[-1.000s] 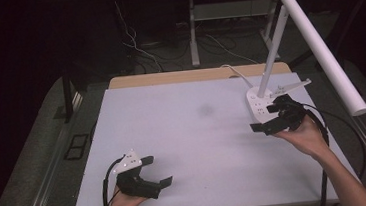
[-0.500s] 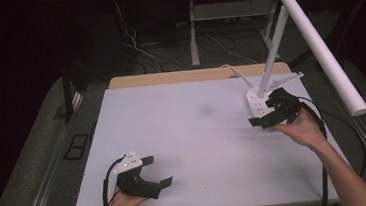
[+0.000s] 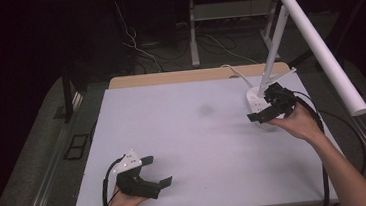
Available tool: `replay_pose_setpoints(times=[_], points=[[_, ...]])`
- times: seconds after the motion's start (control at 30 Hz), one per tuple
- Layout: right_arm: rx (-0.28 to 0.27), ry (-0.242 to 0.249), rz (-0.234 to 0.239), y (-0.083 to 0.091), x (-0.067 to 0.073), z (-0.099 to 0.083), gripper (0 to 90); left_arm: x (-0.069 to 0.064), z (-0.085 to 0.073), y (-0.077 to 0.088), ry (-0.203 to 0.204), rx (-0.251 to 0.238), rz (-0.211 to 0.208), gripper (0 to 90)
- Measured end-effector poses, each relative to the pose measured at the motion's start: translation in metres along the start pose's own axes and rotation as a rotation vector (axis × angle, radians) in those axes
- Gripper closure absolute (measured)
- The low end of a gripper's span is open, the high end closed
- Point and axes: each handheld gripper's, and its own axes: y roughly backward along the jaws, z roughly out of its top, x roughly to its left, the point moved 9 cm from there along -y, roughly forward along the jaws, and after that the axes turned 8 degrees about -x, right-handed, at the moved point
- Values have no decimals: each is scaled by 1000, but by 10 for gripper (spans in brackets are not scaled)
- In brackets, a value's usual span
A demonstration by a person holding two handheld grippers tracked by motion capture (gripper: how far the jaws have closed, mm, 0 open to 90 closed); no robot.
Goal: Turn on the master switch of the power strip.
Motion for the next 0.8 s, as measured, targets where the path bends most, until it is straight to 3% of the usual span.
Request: replay_pose_setpoints(times=[0.4,0.43,0.57,0.8], points=[[59,43,-49,-15,-15,8,2,0,0,1,1,-5,0,0],[56,44,-53,-15,-17,10,42,1,0,1,0,-5,0,0],[59,49,-82,-15,-21,13,63,1,0,1,0,-4,1,0],[86,71,-91,-13,-29,18,292,1,0,0,0,-4,2,0]])
